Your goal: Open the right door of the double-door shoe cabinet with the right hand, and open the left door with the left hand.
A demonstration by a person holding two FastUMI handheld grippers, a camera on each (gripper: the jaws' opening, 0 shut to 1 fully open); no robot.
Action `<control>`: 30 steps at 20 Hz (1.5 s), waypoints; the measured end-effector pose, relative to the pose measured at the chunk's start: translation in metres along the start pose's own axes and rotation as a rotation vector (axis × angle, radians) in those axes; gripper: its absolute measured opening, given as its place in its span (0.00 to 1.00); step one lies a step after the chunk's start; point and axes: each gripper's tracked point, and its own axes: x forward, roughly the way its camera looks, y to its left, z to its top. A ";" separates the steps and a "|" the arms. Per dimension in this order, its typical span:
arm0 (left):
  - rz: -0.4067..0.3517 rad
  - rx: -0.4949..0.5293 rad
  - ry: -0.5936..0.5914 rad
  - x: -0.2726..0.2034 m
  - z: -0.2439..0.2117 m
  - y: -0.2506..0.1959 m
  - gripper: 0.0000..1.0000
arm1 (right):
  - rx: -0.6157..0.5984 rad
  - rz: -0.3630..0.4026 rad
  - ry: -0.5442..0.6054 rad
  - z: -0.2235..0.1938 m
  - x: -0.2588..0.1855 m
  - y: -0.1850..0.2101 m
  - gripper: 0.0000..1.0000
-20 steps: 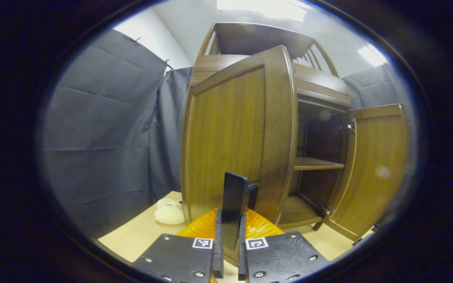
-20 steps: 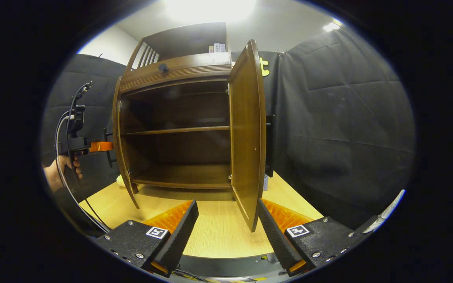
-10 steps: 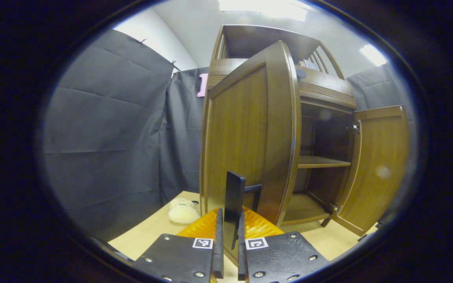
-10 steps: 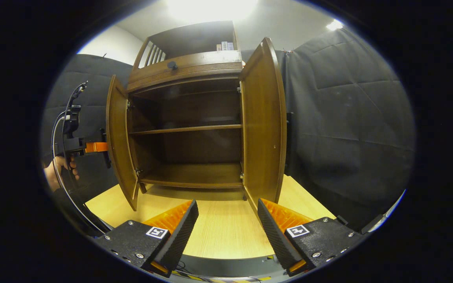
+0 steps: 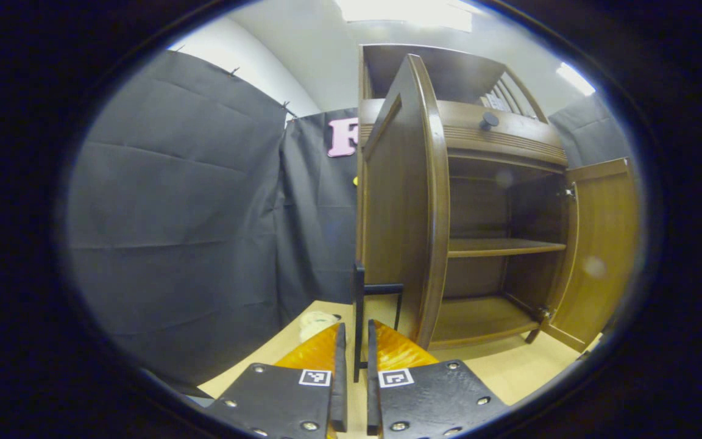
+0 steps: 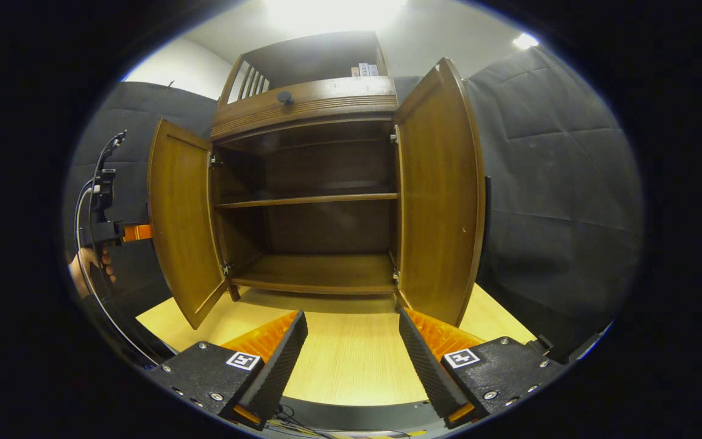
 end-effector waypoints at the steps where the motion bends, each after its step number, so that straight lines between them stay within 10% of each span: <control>1: 0.006 -0.004 0.000 -0.001 -0.001 0.008 0.17 | -0.006 0.003 0.000 0.000 0.000 0.000 0.94; 13: 0.106 0.002 -0.048 -0.033 0.013 0.102 0.13 | -0.047 -0.037 -0.069 0.026 -0.009 -0.008 0.94; 30: -0.070 0.054 -0.120 -0.206 0.055 -0.012 0.17 | 0.003 -0.060 -0.177 0.056 -0.120 -0.016 0.92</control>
